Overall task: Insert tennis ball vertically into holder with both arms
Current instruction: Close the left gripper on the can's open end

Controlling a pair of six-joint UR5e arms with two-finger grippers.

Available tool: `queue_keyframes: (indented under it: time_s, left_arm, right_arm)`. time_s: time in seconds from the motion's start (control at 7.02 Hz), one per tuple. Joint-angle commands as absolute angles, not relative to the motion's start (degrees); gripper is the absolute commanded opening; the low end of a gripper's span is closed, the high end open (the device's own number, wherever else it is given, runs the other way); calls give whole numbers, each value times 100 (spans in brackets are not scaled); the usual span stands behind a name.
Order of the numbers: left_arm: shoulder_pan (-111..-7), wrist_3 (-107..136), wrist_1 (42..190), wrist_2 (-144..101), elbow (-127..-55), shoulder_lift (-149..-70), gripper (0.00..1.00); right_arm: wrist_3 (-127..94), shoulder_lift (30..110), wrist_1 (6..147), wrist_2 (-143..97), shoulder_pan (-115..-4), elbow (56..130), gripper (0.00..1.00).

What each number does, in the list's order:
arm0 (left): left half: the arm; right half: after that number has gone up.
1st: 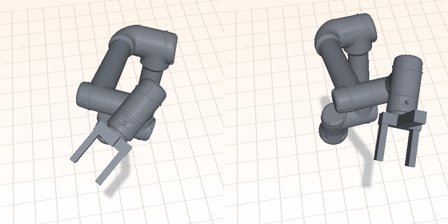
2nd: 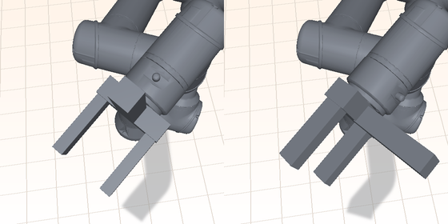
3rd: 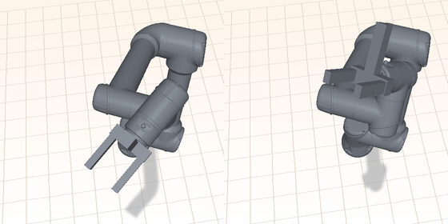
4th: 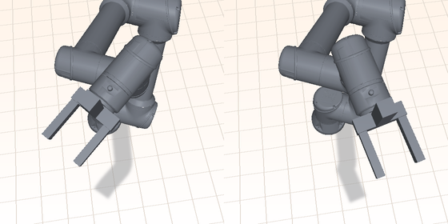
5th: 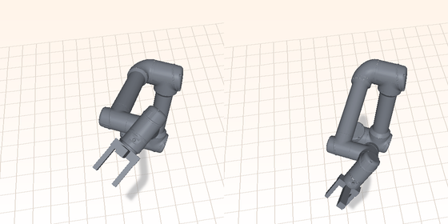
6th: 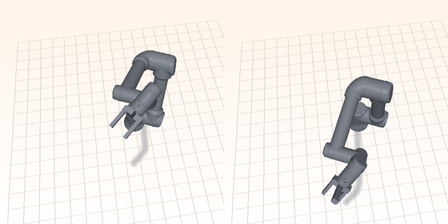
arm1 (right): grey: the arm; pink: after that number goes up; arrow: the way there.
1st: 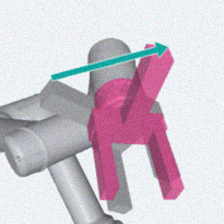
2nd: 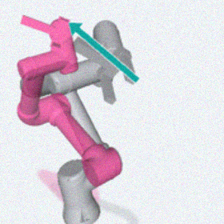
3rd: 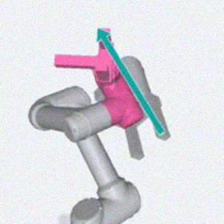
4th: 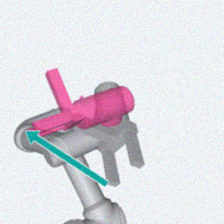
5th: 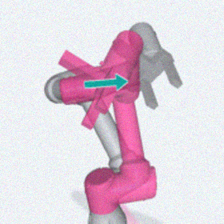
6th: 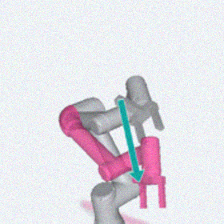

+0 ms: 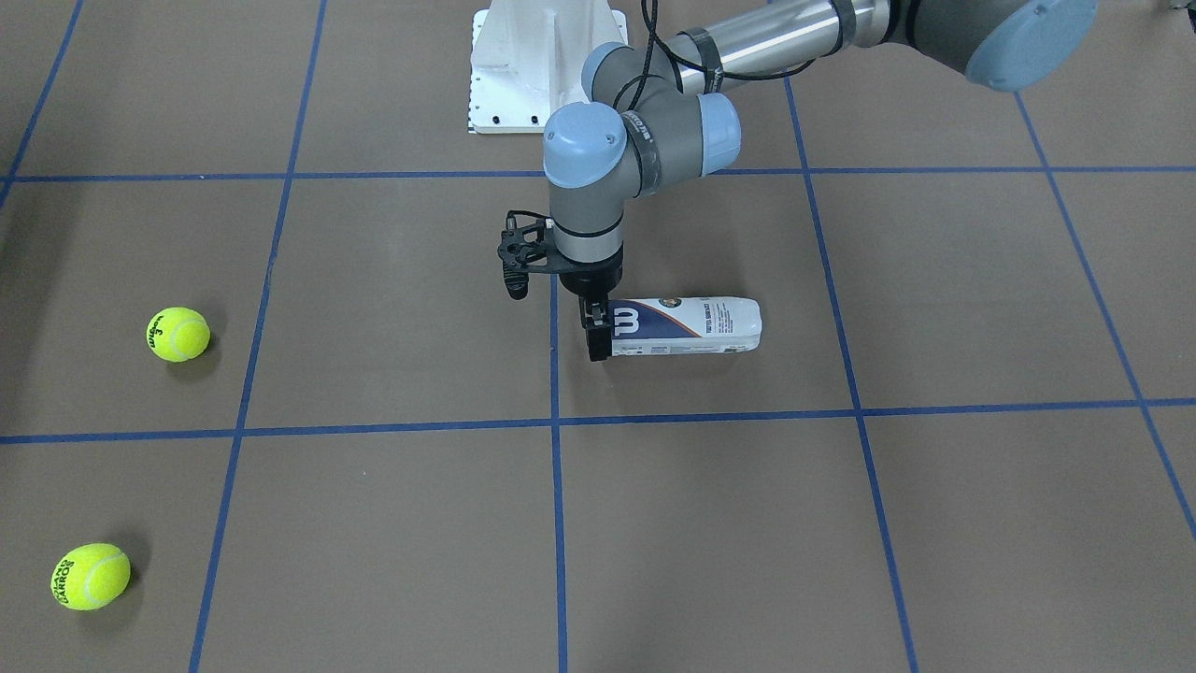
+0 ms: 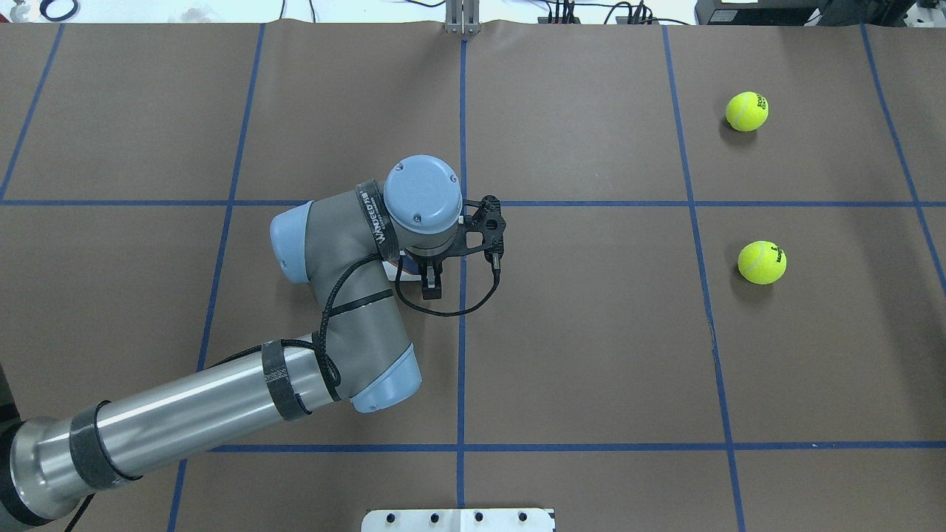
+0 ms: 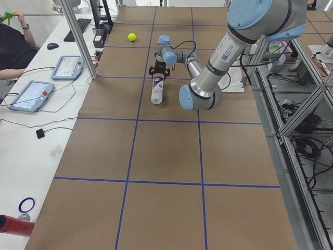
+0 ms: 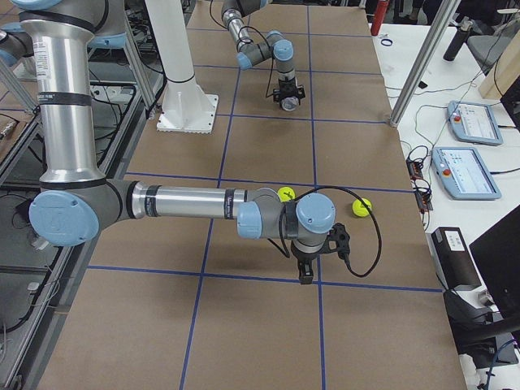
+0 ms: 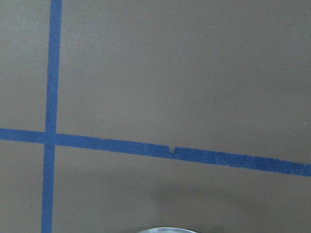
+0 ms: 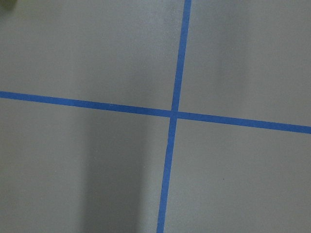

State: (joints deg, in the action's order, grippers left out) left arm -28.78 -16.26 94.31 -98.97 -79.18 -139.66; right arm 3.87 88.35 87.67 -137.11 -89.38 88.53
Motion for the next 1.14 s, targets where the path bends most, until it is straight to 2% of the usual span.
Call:
queue_keyframes:
  time_s: [0.0, 0.57, 0.85, 1.0]
  left_arm:
    - [-2874, -1626, 9422, -9888, -7919, -13957, 94]
    - [-2892, -1635, 9413, -9800, -7928, -13905, 86]
    - [-2909, -1626, 9378, -9800, -7963, -13913, 55]
    - [-2918, -1626, 9369, -9800, -8050, -13913, 48]
  right_arm:
    - [387, 8842, 8763, -13720, -8938, 8859, 99]
    - [387, 8833, 8754, -13720, -8938, 8851, 99]
    - [378, 8833, 8763, -13720, -8938, 8859, 99]
    - [378, 8833, 8754, -13720, -8938, 8868, 99]
